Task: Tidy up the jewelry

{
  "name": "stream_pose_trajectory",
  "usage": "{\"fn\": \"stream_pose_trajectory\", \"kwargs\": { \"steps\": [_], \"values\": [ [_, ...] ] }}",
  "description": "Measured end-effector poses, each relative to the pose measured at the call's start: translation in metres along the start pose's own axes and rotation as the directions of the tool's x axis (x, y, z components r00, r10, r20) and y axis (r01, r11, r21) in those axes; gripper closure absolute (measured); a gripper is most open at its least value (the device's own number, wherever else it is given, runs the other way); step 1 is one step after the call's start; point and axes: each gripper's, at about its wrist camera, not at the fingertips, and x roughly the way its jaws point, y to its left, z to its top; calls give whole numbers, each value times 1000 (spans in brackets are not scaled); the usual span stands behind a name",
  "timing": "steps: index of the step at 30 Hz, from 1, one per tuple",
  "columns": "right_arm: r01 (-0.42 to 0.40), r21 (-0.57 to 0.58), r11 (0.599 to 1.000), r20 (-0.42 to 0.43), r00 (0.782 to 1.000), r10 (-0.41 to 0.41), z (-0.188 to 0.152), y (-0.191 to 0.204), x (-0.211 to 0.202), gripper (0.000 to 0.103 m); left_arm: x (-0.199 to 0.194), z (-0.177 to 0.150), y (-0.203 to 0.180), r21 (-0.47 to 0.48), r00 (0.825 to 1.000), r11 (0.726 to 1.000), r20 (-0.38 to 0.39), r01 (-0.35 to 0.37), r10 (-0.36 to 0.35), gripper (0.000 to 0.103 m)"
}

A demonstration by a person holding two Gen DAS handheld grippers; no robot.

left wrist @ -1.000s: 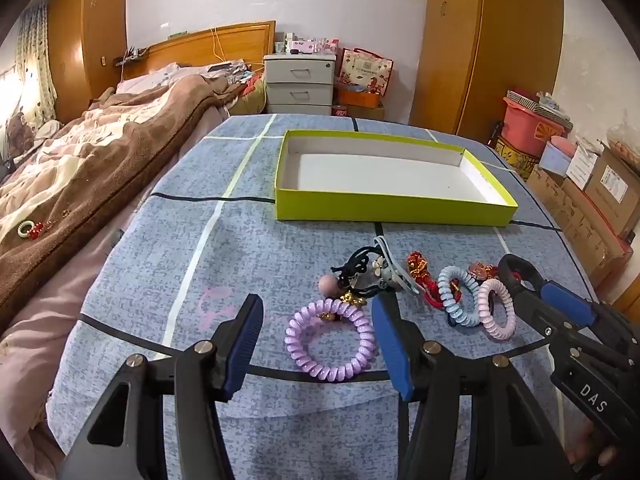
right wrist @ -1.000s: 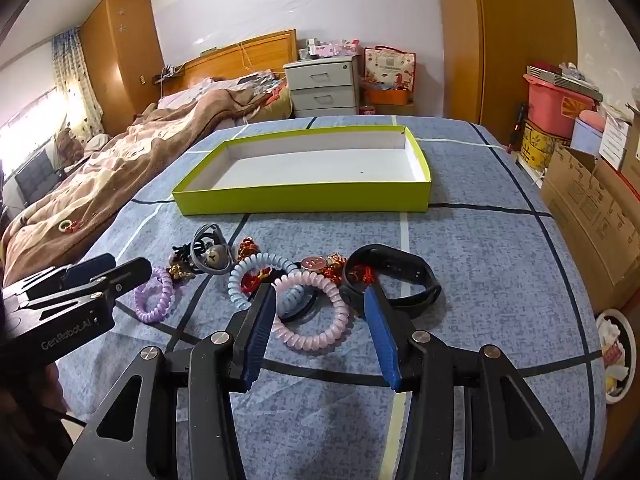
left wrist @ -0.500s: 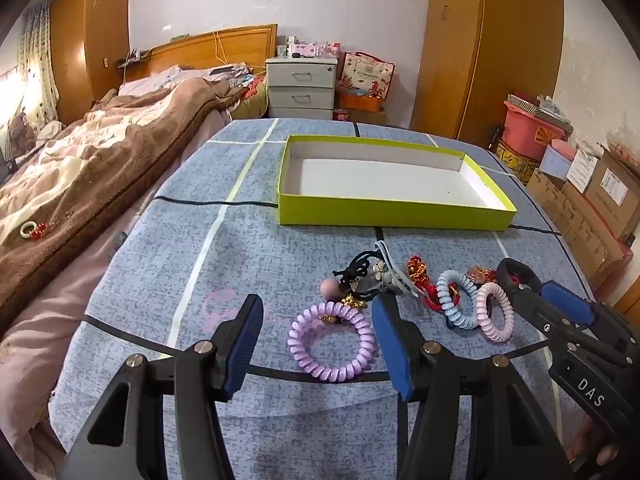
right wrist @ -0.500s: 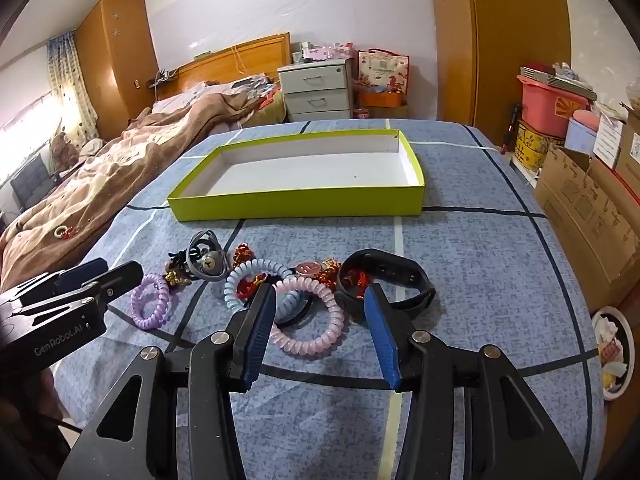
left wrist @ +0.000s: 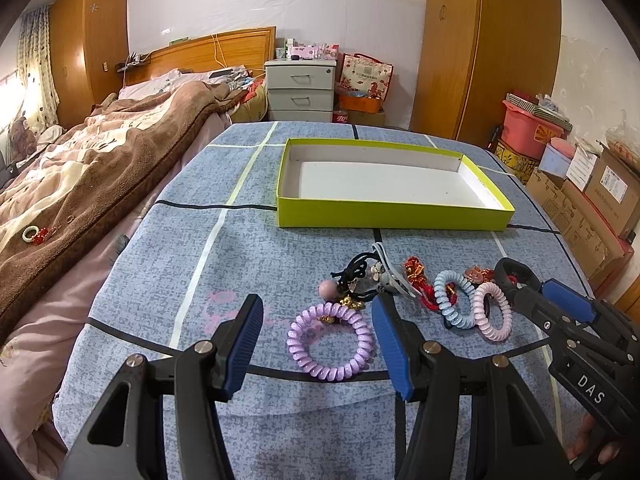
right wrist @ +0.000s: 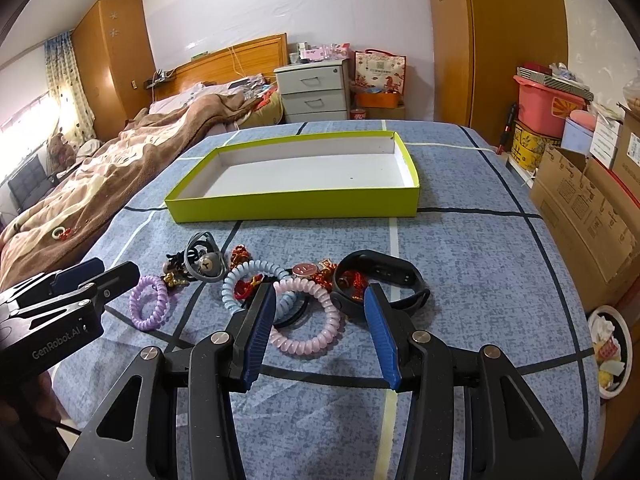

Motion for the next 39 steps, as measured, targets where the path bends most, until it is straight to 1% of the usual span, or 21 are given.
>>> {"fn": "stream_pose_trajectory", "kwargs": {
  "steps": [39],
  "values": [
    [2,1,1000,-10,1000,-2,-3,-1,-1,56,-4,0,-1,4,1000,1000,4,-3,3,44]
  ]
}}
